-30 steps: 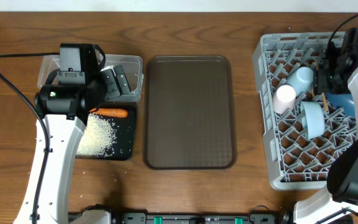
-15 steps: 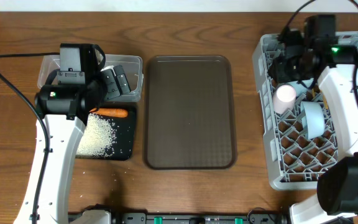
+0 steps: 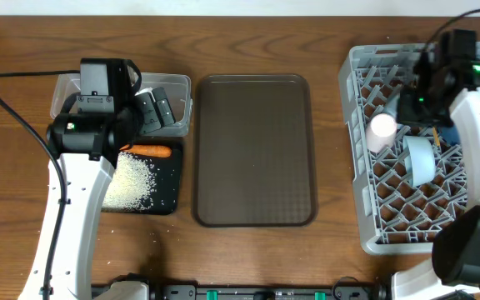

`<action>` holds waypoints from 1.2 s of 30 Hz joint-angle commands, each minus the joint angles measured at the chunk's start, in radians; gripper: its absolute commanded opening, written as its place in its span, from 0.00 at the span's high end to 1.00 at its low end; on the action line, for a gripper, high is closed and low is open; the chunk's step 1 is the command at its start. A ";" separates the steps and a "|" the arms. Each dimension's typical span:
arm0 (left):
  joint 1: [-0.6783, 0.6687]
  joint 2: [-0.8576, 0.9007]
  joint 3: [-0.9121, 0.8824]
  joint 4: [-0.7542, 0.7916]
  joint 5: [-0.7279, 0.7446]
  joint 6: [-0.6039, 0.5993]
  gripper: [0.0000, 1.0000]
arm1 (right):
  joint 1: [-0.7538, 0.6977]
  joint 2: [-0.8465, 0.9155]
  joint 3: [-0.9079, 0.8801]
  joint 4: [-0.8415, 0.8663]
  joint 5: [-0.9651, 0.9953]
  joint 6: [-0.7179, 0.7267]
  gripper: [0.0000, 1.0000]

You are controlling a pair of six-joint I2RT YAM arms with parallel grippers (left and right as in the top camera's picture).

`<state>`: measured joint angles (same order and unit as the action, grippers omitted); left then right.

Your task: Sort waste into correct bins and load items into the dishwasher rack

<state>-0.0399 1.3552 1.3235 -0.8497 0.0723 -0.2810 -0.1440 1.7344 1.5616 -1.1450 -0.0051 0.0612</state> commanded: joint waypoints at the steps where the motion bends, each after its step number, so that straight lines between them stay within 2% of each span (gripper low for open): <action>1: 0.005 0.003 0.010 -0.002 -0.002 0.010 0.02 | -0.042 -0.008 -0.036 0.006 0.017 0.011 0.99; 16: 0.005 0.003 0.010 -0.003 -0.001 0.010 0.02 | -0.219 0.035 -0.203 0.145 0.054 0.013 0.99; 24: 0.005 0.003 0.010 -0.002 -0.002 0.010 0.02 | -0.270 0.035 -0.198 0.188 0.046 0.014 0.99; 27: 0.005 0.003 0.010 -0.002 -0.001 0.010 0.02 | -0.267 0.032 -0.146 0.178 -0.056 0.013 0.99; 33: 0.005 0.003 0.010 -0.002 -0.001 0.010 0.02 | -0.230 0.031 -0.019 0.158 -0.387 0.012 0.98; 36: 0.005 0.003 0.010 -0.002 -0.001 0.010 0.02 | -0.181 0.031 0.015 0.178 -0.472 0.012 0.98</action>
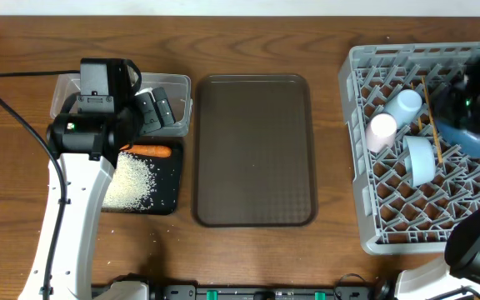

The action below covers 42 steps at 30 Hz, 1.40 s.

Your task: Sort waste into correct bins and load items into the dishwasher rack

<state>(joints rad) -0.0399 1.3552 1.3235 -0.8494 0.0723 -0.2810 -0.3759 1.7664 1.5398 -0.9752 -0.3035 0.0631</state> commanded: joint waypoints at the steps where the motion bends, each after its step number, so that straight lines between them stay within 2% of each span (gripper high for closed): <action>1: 0.005 0.003 0.010 -0.003 -0.001 0.010 0.02 | 0.076 -0.002 0.037 0.024 -0.173 0.010 0.96; 4: 0.005 0.003 0.010 -0.003 -0.002 0.010 0.02 | 0.142 0.001 0.027 0.045 -0.119 0.010 0.87; 7: 0.005 0.003 0.010 -0.003 -0.002 0.010 0.02 | 0.221 0.001 0.003 0.053 -0.004 0.010 0.69; 9: 0.005 0.003 0.010 -0.003 -0.002 0.010 0.02 | 0.269 0.001 -0.015 0.053 0.076 0.010 0.62; 11: 0.005 0.003 0.010 -0.003 -0.001 0.010 0.02 | 0.315 0.001 -0.037 0.061 0.141 -0.006 0.61; 15: 0.005 0.003 0.010 -0.003 -0.001 0.010 0.02 | 0.401 0.001 -0.096 0.108 0.205 -0.061 0.52; 20: 0.005 0.003 0.010 -0.003 -0.001 0.010 0.02 | 0.470 0.001 -0.164 0.150 0.318 -0.060 0.51; 23: 0.005 0.003 0.010 -0.003 -0.001 0.010 0.02 | 0.482 0.001 -0.185 0.157 0.322 -0.060 0.51; 27: 0.005 0.003 0.010 -0.003 -0.002 0.010 0.02 | 0.489 0.001 -0.212 0.157 0.322 -0.060 0.53; 29: 0.005 0.003 0.010 -0.003 -0.002 0.010 0.02 | 0.489 0.001 -0.221 0.156 0.322 -0.056 0.58; 30: 0.005 0.003 0.010 -0.003 -0.001 0.010 0.02 | 0.489 0.001 -0.223 0.156 0.322 -0.056 0.65; 32: 0.005 0.003 0.010 -0.003 -0.001 0.010 0.02 | 0.489 0.001 -0.225 0.154 0.321 -0.056 0.94; 33: 0.005 0.003 0.010 -0.003 -0.001 0.010 0.02 | 0.491 0.001 -0.225 0.153 0.317 -0.054 0.99; 42: 0.005 0.003 0.010 -0.003 -0.001 0.010 0.02 | 0.533 0.003 -0.228 0.178 0.273 -0.011 0.99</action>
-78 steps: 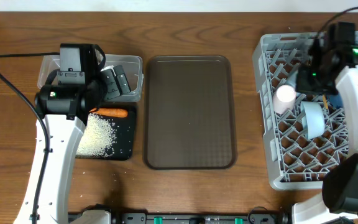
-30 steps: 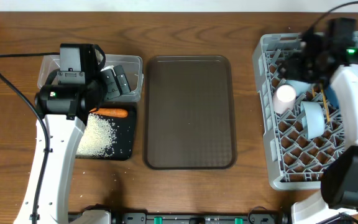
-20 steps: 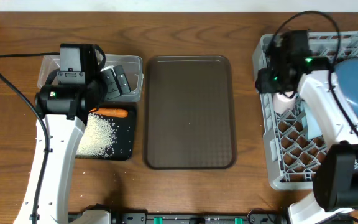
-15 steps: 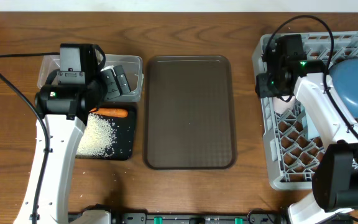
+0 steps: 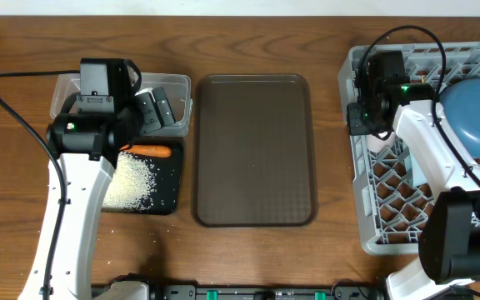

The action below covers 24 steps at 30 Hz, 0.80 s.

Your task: Sort waste into correct bins and load items into the dishwasher rack

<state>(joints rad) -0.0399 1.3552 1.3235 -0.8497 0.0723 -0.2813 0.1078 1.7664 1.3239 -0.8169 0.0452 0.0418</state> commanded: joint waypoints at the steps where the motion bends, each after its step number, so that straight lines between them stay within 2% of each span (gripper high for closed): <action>1: 0.005 0.003 0.010 -0.002 -0.001 0.010 0.02 | 0.053 0.003 -0.012 0.027 -0.076 0.010 0.99; 3: 0.005 0.003 0.010 -0.003 -0.002 0.010 0.02 | 0.061 0.003 -0.013 0.041 -0.076 0.010 0.99; 5: 0.005 0.003 0.010 -0.002 -0.001 0.010 0.02 | 0.069 0.003 -0.013 0.047 -0.076 0.010 0.88; 7: 0.005 0.003 0.010 -0.003 -0.001 0.010 0.02 | 0.074 0.003 -0.013 0.048 -0.076 0.010 0.84; 10: 0.005 0.003 0.010 -0.002 -0.002 0.010 0.02 | 0.077 0.003 -0.016 0.051 -0.075 0.014 0.86; 11: 0.005 0.003 0.010 -0.003 -0.001 0.010 0.02 | 0.076 0.003 -0.017 0.055 -0.075 0.014 0.89; 12: 0.005 0.003 0.010 -0.002 -0.001 0.010 0.02 | 0.076 0.003 -0.018 0.059 -0.076 0.014 0.97; 13: 0.005 0.003 0.010 -0.002 -0.001 0.010 0.02 | 0.077 0.003 -0.018 0.065 -0.076 0.014 0.99; 24: 0.005 0.003 0.010 -0.002 -0.001 0.010 0.02 | 0.077 0.003 -0.018 0.164 -0.076 0.014 0.99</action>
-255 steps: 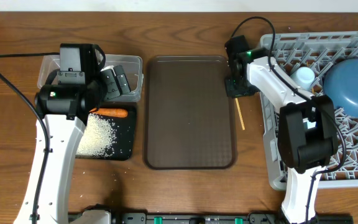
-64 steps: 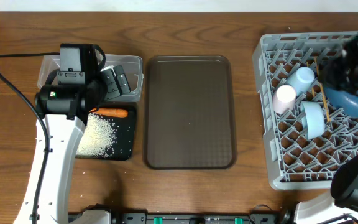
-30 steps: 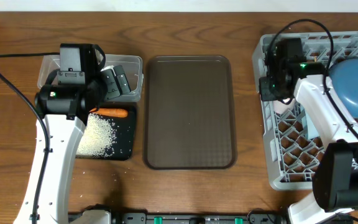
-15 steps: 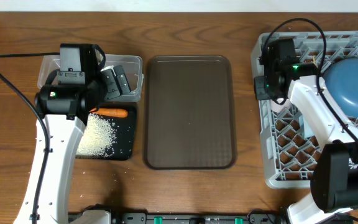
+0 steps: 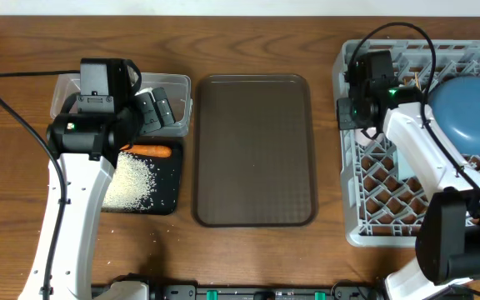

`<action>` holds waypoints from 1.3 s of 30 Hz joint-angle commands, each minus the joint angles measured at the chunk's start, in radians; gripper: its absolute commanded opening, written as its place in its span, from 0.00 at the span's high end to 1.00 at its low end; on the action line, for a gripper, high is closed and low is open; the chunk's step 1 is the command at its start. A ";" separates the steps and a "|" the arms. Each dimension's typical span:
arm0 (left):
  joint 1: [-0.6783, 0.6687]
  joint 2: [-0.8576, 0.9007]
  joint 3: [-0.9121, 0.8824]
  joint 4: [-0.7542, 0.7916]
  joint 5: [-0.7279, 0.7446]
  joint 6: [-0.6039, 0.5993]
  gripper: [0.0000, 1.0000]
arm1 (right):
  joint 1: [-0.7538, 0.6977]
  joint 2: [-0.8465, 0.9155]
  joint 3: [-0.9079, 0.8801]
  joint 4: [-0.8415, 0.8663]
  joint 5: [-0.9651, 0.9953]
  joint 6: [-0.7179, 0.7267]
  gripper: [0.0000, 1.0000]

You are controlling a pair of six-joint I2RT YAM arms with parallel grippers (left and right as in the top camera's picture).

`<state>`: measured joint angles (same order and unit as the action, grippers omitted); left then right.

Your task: Sort waste into correct bins and load items into the dishwasher rack

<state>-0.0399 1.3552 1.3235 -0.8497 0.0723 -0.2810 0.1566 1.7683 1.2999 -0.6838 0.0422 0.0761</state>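
Observation:
The grey dishwasher rack [image 5: 365, 225] stands at the right with a blue bowl [image 5: 467, 112] upside down in its far part. My right gripper [image 5: 352, 108] is at the rack's left rim, and its wrist hides the fingers. My left gripper [image 5: 153, 109] hovers open over the clear container [image 5: 173, 83] at the left. Below it, the black bin [image 5: 167, 179] holds white rice [image 5: 132, 182] and an orange carrot piece [image 5: 150, 152]. A pale cup [image 5: 408, 171] shows partly under the right arm.
A brown tray [image 5: 252, 150] lies bare in the middle of the wooden table [image 5: 248, 42]. The right arm's cable loops over the rack's far left corner. A few rice grains lie on the table below the black bin.
The right wrist has moved a little left and further back along the rack's left rim. The rack now sits slightly further left and further back. The left arm has not moved.
The right gripper was first over the rack's middle beside the cups. Then it was at the rack's far right by the blue bowl. Later the bowl lay upside down in the rack with the gripper at the left rim, and now the rack has shifted left.

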 commanded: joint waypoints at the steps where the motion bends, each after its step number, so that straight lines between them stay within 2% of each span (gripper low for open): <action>1: 0.005 0.003 0.010 -0.002 -0.001 0.010 0.02 | 0.028 0.001 0.006 0.033 -0.073 -0.021 0.99; 16: 0.005 0.003 0.010 -0.002 -0.001 0.010 0.02 | 0.029 0.001 0.006 0.088 -0.133 -0.081 0.99; 39: 0.005 0.003 0.010 -0.003 -0.002 0.010 0.02 | 0.088 0.001 0.006 0.127 -0.111 -0.186 0.99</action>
<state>-0.0399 1.3552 1.3235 -0.8497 0.0723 -0.2810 0.2104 1.7741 1.2869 -0.5861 0.0139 -0.0128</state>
